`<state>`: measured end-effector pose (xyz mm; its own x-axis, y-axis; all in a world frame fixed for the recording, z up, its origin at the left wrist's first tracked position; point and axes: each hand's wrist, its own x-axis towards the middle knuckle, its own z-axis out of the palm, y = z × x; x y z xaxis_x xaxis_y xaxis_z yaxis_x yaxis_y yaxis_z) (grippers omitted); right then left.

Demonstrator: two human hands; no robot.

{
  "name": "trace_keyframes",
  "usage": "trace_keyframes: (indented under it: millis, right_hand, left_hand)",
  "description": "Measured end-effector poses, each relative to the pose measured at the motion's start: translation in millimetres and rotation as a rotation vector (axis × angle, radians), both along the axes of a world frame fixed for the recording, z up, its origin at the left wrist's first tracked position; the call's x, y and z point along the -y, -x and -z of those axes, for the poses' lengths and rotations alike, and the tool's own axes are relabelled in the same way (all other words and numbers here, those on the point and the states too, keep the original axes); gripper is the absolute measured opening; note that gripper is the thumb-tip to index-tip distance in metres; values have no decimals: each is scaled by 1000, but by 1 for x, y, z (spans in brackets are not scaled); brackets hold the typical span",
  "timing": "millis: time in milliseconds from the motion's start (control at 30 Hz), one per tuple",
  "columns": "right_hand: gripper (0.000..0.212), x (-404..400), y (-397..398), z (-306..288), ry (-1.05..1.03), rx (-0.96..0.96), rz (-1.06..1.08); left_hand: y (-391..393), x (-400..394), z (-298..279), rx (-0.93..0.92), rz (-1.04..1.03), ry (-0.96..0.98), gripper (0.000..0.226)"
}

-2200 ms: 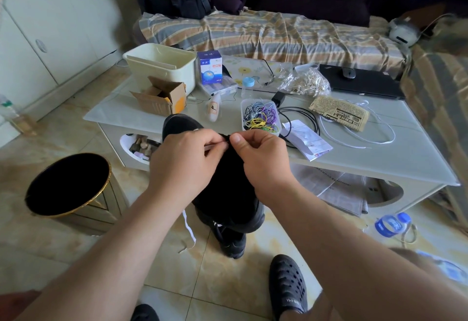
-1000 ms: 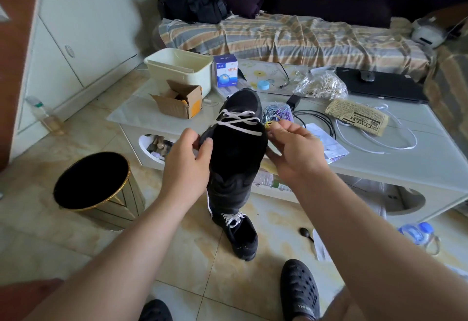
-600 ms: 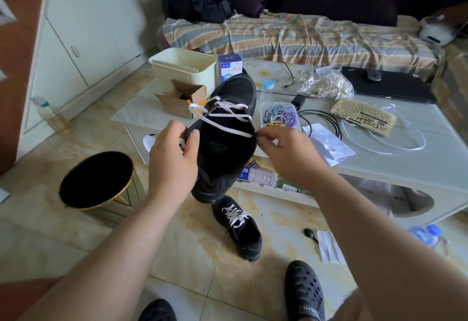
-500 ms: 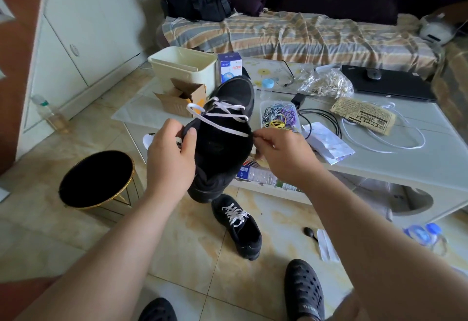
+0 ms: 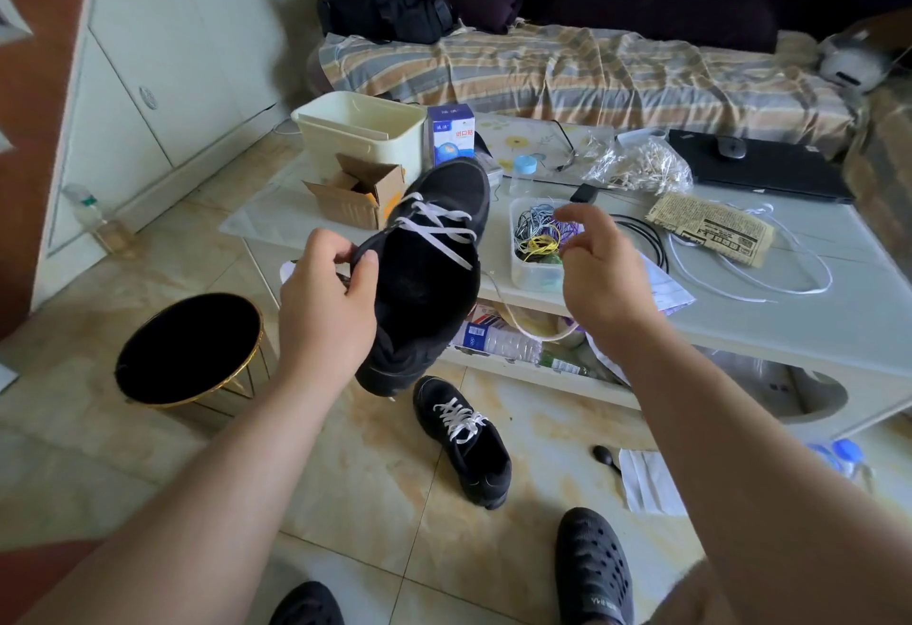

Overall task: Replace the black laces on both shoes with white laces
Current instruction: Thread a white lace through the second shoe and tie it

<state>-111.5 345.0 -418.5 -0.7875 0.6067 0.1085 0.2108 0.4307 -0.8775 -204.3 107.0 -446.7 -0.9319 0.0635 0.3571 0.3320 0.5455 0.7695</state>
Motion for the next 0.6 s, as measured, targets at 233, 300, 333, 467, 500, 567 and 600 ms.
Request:
trace_keyframes:
  millis: [233,300,333,467,500,567,600]
  right_hand:
    - [62,27,-1,-7,-26,-152,-279]
    - [67,37,-1,-8,28,-179,-363]
    - [67,41,-1,-7,-2,-185,-382]
    - [25,51,4,7,-621,10,-406]
    - [19,54,3,10,-748,106,-413]
    - [28,58,3,14,-879,280,-390]
    - [36,59,3,15,-882,349,-354]
  left_hand:
    - [-9,-12,1,-12,18,15,16]
    - [-11,-15,0,-3,18,3,14]
    - [-13,-17,0,3,20,-5,13]
    - [-19,-23,-2,-32,48,56,13]
    - [-21,-24,-1,-68,69,97,15]
    - [-21,-27,0,-136,119,170,20]
    - [-22,-28,1,-156,141,198,21]
